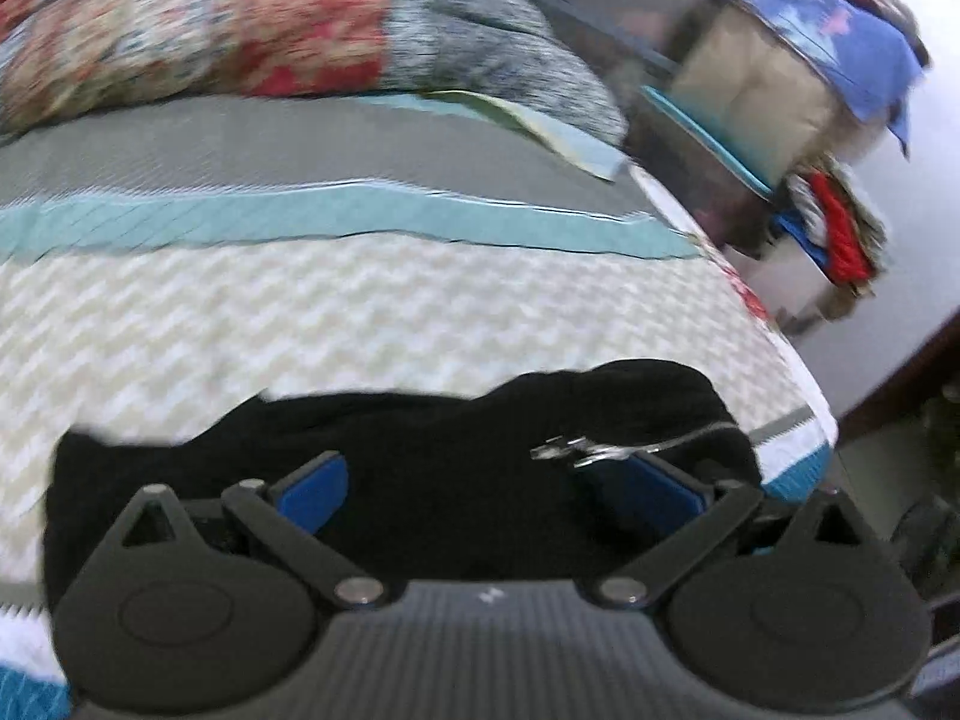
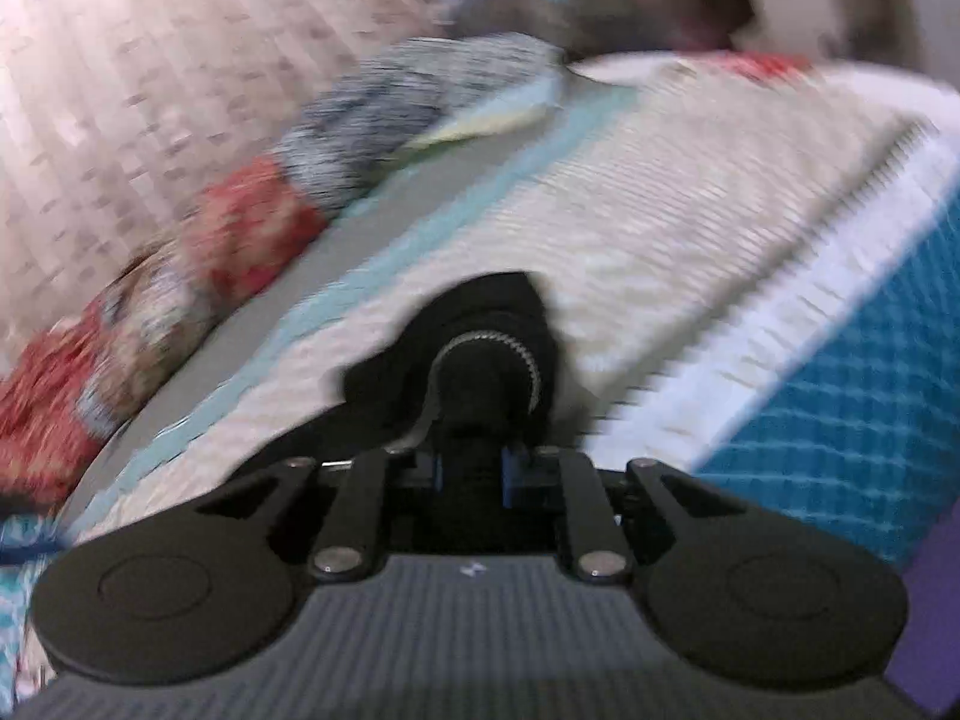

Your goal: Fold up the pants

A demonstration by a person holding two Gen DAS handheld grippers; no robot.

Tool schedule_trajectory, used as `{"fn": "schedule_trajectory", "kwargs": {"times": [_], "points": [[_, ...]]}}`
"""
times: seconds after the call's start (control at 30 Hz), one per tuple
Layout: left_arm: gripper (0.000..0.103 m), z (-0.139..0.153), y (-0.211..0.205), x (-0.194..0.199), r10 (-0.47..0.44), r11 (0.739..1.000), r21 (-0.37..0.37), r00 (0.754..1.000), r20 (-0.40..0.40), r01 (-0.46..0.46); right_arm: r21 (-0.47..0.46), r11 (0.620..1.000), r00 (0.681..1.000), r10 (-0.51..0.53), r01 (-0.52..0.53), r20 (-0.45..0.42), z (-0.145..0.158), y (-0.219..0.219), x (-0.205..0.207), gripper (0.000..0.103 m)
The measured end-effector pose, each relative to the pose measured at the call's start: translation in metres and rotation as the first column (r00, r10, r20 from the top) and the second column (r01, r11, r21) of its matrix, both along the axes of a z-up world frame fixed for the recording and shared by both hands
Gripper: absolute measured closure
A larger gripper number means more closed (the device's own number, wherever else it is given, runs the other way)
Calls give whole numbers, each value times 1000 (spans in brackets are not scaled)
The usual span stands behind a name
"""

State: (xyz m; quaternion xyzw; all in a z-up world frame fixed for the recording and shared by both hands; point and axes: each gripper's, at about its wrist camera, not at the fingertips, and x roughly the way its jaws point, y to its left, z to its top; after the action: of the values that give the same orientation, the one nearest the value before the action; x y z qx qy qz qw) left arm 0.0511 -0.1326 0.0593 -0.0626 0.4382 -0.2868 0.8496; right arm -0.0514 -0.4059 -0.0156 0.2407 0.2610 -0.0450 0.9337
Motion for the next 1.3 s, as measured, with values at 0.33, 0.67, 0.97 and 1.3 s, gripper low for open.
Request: {"fn": "schedule_trajectory", "kwargs": {"times": [0.33,0.67,0.97,1.3], "points": [[0,-10,-82,3,-158,985,68,987,-21,159,-484,828,950,313,-282,-19,20,125,-18,84],[70,-30,-38,20,-86,996,-6,988,-130,86,-453,835,938,347,-313,-9,11,124,-37,37],[70,-29,-7,19,-65,996,-72,988,-141,55,-489,805,932,361,-334,-43,9,140,-28,81],[70,-16,51,20,14,992,-125,992,-129,-31,-408,796,875,483,-447,-15,39,172,-17,81]]}}
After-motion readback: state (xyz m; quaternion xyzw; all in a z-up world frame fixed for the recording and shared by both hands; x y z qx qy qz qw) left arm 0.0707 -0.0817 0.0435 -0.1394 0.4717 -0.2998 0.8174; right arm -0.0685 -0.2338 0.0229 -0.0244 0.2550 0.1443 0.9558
